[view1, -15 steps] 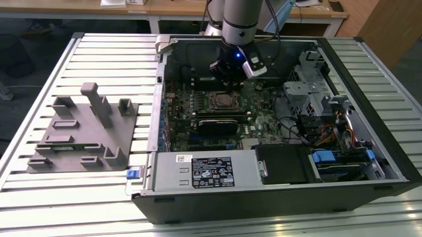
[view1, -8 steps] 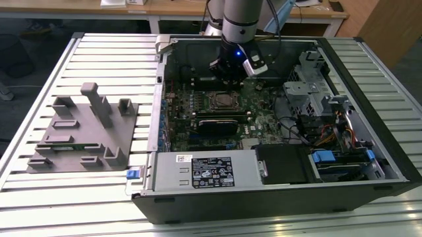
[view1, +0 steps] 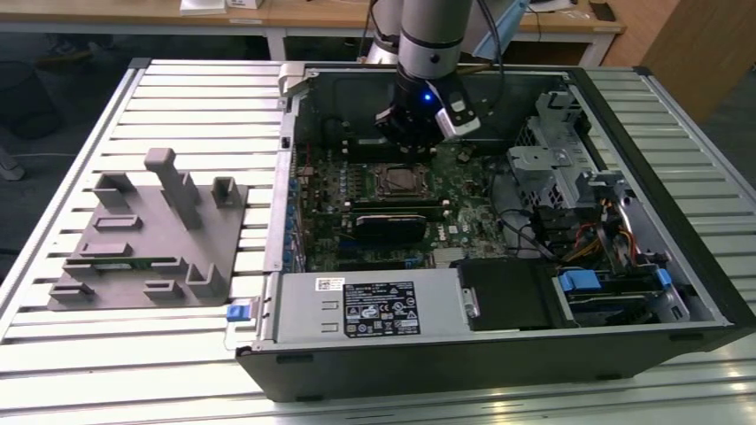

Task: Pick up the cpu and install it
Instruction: 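Install the first cpu locking lever, then install the second cpu locking lever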

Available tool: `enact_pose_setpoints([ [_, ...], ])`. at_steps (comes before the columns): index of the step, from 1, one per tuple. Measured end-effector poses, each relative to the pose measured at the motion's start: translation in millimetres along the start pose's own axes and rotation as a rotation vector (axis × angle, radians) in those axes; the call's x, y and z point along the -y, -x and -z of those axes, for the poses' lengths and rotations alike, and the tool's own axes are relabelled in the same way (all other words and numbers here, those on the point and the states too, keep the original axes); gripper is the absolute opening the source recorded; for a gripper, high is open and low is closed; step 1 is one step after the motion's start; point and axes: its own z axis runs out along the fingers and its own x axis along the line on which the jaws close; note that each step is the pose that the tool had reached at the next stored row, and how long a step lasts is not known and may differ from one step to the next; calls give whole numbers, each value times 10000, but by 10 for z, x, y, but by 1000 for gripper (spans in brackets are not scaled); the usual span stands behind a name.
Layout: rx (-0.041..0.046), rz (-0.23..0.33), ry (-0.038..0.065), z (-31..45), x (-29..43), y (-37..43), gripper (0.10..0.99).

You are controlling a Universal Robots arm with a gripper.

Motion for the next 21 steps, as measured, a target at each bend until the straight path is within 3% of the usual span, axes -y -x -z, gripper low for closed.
enact_pose_setpoints([
  [21,0,0,1,2,73,10,106],
])
